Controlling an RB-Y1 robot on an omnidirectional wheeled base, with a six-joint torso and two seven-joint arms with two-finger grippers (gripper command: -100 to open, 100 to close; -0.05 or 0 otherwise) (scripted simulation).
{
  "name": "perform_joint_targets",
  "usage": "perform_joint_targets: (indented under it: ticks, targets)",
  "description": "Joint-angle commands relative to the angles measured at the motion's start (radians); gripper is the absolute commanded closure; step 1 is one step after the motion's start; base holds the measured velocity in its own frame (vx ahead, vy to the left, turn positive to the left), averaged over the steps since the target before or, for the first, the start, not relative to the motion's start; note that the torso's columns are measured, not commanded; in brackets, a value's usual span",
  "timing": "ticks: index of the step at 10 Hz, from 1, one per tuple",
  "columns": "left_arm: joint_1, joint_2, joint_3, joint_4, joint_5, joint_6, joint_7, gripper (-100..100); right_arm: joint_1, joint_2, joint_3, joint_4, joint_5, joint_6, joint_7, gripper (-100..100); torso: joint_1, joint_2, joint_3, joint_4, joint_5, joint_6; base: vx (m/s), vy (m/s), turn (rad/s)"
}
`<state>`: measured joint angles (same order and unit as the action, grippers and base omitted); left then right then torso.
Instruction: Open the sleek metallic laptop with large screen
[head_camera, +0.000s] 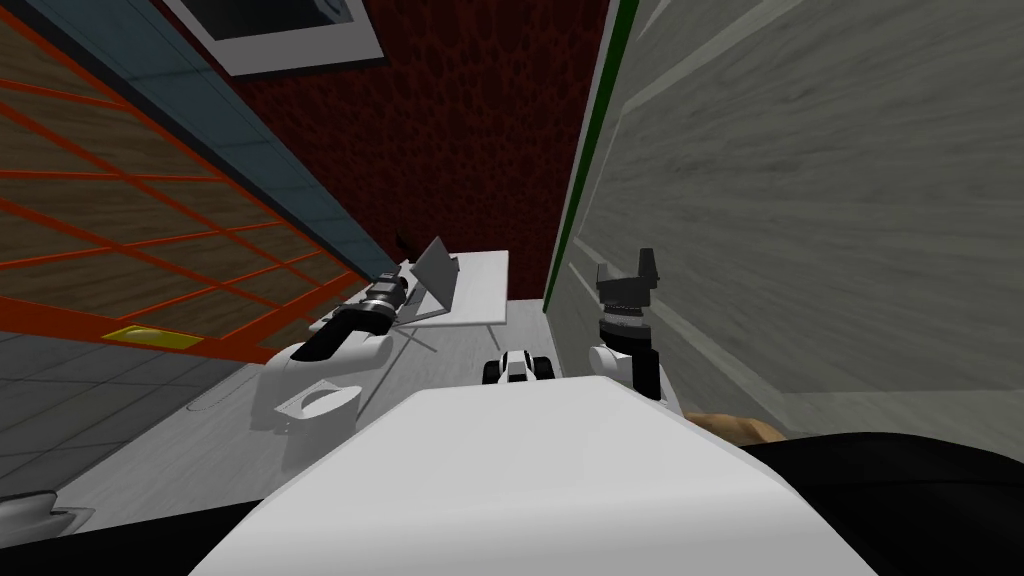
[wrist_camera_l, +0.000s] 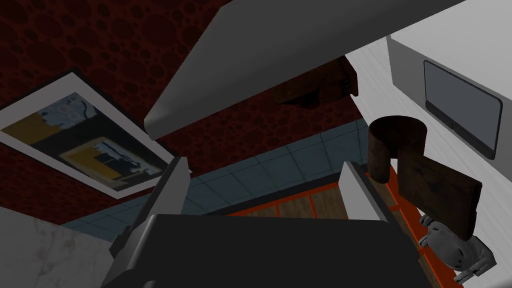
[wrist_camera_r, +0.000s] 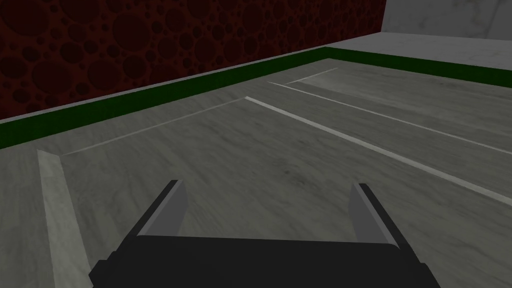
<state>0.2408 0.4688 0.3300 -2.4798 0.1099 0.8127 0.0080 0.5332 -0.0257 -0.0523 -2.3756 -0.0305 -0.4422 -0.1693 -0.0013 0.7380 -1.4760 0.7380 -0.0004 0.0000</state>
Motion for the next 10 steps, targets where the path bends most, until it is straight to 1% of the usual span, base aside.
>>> perform_joint_targets:
  ticks: [1,2,3,4,5,6,7,8,10]
  targets:
    - [-0.013,0.047,0.029,-0.006,-0.004,0.049,-0.01,-100,0.0,0.0,0.0,0.0,0.0,0.0,0.0,0,0.0,0.0,0.0,0.0,0.0,0.0,0.01,-0.114,-0.03]
    - [-0.016,0.07,0.044,-0.024,-0.005,0.071,-0.014,-100,0.0,0.0,0.0,0.0,0.0,0.0,0.0,0,0.003,0.0,0.0,0.0,0.001,0.0,-0.002,-0.121,-0.053]
    - [-0.018,0.084,0.053,-0.048,-0.006,0.085,-0.017,-100,0.0,0.0,0.0,0.0,0.0,0.0,0.0,0,0.002,0.001,0.001,0.0,0.001,0.0,0.019,-0.131,-0.034]
    - [-0.02,0.076,0.047,-0.031,-0.004,0.075,-0.014,-100,0.0,0.0,0.0,0.0,0.0,0.0,0.0,0,0.001,0.0,0.0,0.0,0.0,0.0,0.013,-0.056,0.004]
    - [-0.024,0.088,0.059,-0.055,0.004,0.107,-0.011,-100,0.0,0.001,0.001,0.0,0.0,0.0,0.0,0,0.004,0.0,0.0,0.0,0.001,0.0,0.101,0.025,-0.022]
    - [-0.021,0.082,0.054,-0.043,0.0,0.088,-0.013,-100,0.0,0.001,0.001,0.0,0.0,0.0,0.0,0,0.005,-0.004,-0.002,-0.001,0.001,0.0,0.064,0.019,-0.008]
    - [-0.021,0.083,0.055,-0.045,0.001,0.092,-0.013,100,0.0,0.001,0.001,0.0,0.0,0.0,0.0,0,0.003,-0.001,-0.001,-0.001,0.001,0.0,0.009,0.003,0.001]
    - [-0.039,0.058,0.061,-0.028,0.023,0.088,0.021,100,0.0,0.001,0.001,0.0,0.0,0.0,0.0,0,0.001,0.002,0.001,0.001,0.0,0.0,-0.018,0.06,0.04]
    - [-0.057,0.032,0.067,-0.012,0.045,0.084,0.054,100,0.0,0.001,0.001,0.0,0.0,0.0,0.0,0,0.01,0.003,0.002,-0.001,0.005,-0.002,-0.037,0.113,0.007]
